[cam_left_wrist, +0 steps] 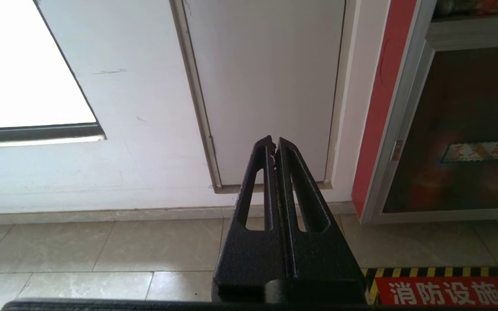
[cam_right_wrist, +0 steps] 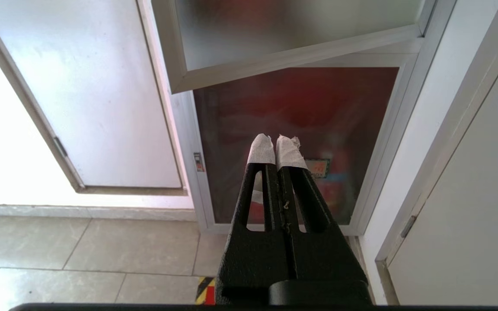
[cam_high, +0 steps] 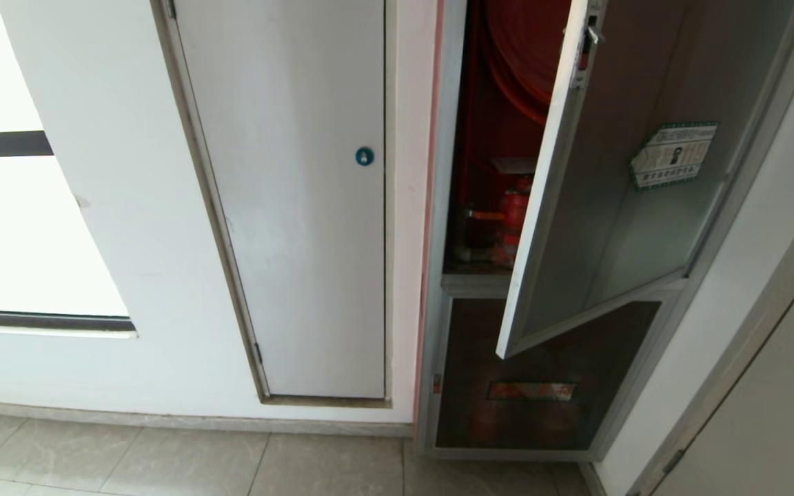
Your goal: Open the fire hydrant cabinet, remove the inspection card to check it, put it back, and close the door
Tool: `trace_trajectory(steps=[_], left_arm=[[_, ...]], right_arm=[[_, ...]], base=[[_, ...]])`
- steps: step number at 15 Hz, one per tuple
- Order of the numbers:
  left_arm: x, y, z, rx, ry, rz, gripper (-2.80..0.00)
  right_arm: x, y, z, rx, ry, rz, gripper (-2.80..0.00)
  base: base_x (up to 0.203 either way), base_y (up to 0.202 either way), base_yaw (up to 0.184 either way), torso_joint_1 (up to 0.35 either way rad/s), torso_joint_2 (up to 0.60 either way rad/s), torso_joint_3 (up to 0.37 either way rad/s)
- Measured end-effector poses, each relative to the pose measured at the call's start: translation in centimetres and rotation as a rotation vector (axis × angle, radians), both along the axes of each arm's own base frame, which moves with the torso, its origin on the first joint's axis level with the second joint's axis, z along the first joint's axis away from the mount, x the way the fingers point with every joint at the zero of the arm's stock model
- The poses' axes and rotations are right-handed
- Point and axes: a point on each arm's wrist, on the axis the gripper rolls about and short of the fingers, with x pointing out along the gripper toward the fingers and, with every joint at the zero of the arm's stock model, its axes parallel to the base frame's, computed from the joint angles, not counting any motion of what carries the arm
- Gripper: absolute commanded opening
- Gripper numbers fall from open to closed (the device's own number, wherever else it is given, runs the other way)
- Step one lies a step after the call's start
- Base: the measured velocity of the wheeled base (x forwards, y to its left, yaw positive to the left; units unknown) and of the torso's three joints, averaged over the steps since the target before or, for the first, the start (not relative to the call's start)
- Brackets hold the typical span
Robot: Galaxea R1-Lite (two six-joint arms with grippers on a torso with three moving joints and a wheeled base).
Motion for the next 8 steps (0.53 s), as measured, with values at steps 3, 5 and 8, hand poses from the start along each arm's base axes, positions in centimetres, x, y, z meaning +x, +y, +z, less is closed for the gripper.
trace_trajectory(steps=[3,5,8], left_arm=[[0.0,0.0,0.0,0.0,0.0,0.0,-2.8],[0.0,0.0,0.0,0.0,0.0,0.0,-2.8],[0.0,0.0,0.0,0.0,0.0,0.0,-2.8]], right_arm=[[0.0,0.0,0.0,0.0,0.0,0.0,-2.8],[0.0,0.0,0.0,0.0,0.0,0.0,-2.8],[0.0,0.0,0.0,0.0,0.0,0.0,-2.8]], base=[[0.0,0.0,0.0,0.0,0.0,0.0],[0.0,0.0,0.0,0.0,0.0,0.0],[0.0,0.0,0.0,0.0,0.0,0.0]])
